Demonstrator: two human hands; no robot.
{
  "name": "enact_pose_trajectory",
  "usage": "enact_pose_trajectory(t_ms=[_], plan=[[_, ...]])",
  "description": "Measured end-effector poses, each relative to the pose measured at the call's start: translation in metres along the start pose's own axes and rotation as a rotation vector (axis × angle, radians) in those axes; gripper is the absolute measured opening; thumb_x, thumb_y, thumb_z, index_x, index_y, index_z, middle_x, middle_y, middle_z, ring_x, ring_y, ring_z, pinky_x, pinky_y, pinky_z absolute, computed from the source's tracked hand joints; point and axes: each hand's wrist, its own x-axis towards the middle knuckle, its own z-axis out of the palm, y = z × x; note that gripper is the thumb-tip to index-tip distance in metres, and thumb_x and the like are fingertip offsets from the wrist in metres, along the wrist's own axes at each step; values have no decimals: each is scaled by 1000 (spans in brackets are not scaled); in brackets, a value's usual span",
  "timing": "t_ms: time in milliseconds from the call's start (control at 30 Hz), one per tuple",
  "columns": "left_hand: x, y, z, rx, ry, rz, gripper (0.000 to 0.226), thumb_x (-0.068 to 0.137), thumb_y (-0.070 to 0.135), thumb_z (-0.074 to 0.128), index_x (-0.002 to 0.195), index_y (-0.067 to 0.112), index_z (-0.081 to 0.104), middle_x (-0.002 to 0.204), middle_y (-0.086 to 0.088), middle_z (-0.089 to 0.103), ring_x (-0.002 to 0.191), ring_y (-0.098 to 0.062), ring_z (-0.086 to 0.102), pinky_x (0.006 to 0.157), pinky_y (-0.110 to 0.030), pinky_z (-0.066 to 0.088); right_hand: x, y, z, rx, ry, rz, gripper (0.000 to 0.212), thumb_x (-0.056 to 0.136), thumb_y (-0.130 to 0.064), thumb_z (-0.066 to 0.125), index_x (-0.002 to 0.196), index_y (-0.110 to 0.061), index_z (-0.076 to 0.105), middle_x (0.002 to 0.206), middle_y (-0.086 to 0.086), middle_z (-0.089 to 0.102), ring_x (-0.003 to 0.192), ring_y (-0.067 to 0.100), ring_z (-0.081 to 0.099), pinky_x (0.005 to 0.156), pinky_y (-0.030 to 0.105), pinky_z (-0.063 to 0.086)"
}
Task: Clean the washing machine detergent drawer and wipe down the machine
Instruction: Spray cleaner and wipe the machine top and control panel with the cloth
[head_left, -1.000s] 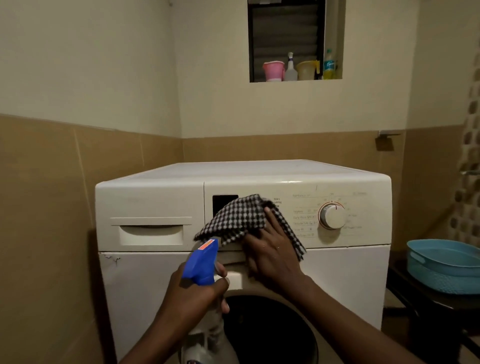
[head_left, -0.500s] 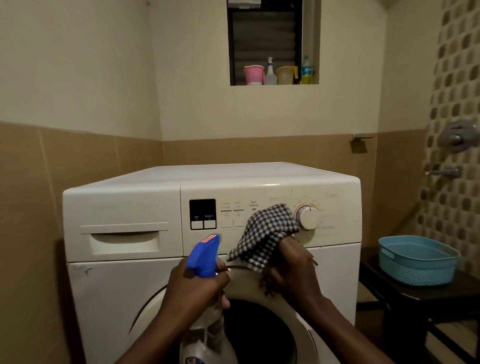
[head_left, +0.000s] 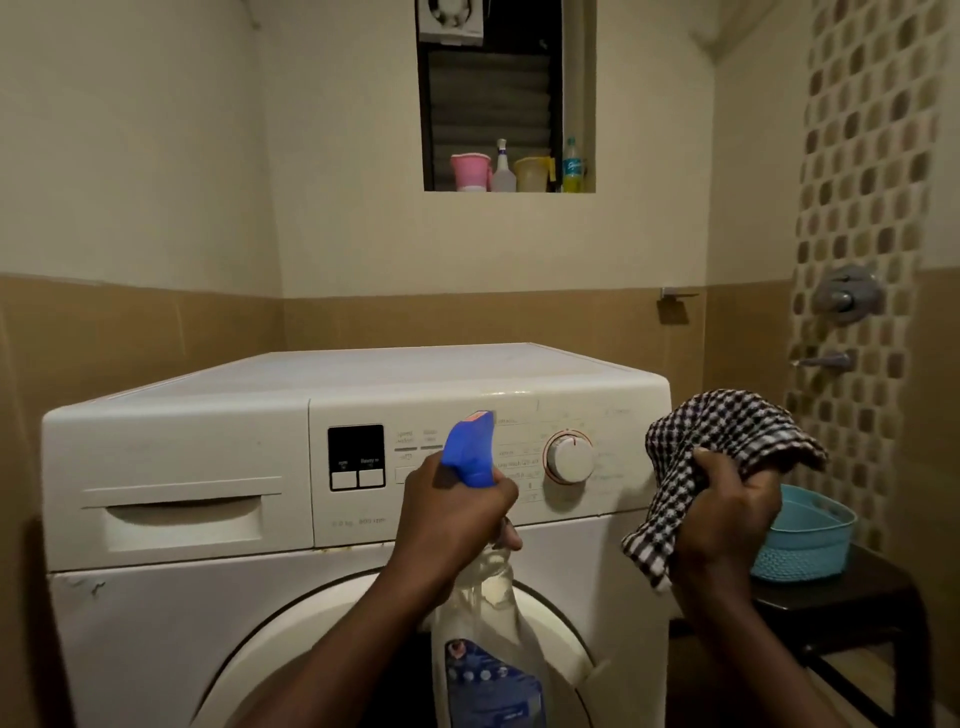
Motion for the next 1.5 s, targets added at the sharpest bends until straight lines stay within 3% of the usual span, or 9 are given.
enact_pose_trajectory(t_ms=[267,433,600,733,1000,1067,1200,1333,1500], plan=[[-9,-11,10,57,-90,-67,10,86,9,66,82,17,60,73,-17,75,56,-22,71,74,-36,61,5,1,6,-92,-108,-116,19,79,-17,57,88,-34,57,101,-16,60,103,19,57,98,50,44],[-18,-21,6,99,-121,-122,9,84,10,69,89,7,63,64,-9,69,52,-17,71,58,-23,57,1,2,11,-72,-157,-116,36,76,-20,54,111,-16,56,111,-3,60,109,21,56,100,47,45],[-23,-27,3,155,-123,-122,5,84,10,66,81,8,62,57,-9,68,52,-19,71,56,-19,55,-1,5,12,-84,-185,-139,23,79,-16,55,101,-22,57,104,-12,59,103,16,56,99,47,46],[-26,-31,3,133,-135,-139,9,82,10,70,86,6,63,62,-10,67,54,-24,71,67,-32,60,0,7,12,-96,-202,-149,21,75,-21,54,90,-35,55,101,-16,58,99,10,57,97,45,47],[-37,-47,10,119,-201,-233,19,81,16,73,91,5,62,63,-8,68,55,-25,72,75,-39,60,-4,18,8,-272,-298,-431,18,90,-9,53,84,-26,50,84,-22,51,76,-17,52,70,9,39],[-40,-48,7,76,-167,-243,17,81,12,74,91,6,62,66,-8,68,53,-26,71,70,-39,60,-14,28,15,-374,-462,-539,8,89,-18,49,92,-16,56,80,-12,56,74,-7,55,66,11,42],[-39,-55,-1,24,-52,-292,19,83,10,73,93,16,58,65,-14,73,54,-24,71,65,-34,60,-28,57,44,-610,-730,-763,31,81,-21,39,88,1,61,76,22,62,66,36,59,56,40,50],[-38,-62,-8,-102,46,-297,15,81,0,73,92,7,63,63,-13,68,55,-33,70,64,-40,58,-41,73,72,-780,-883,-853,42,74,-19,43,104,-1,65,99,24,64,96,35,52,84,36,39],[-42,-66,-13,-79,129,-280,13,80,0,70,88,7,63,60,-18,69,54,-34,70,72,-48,60,-45,103,33,-706,-932,-903,41,68,-21,48,109,-19,56,101,16,66,99,31,55,89,32,38]])
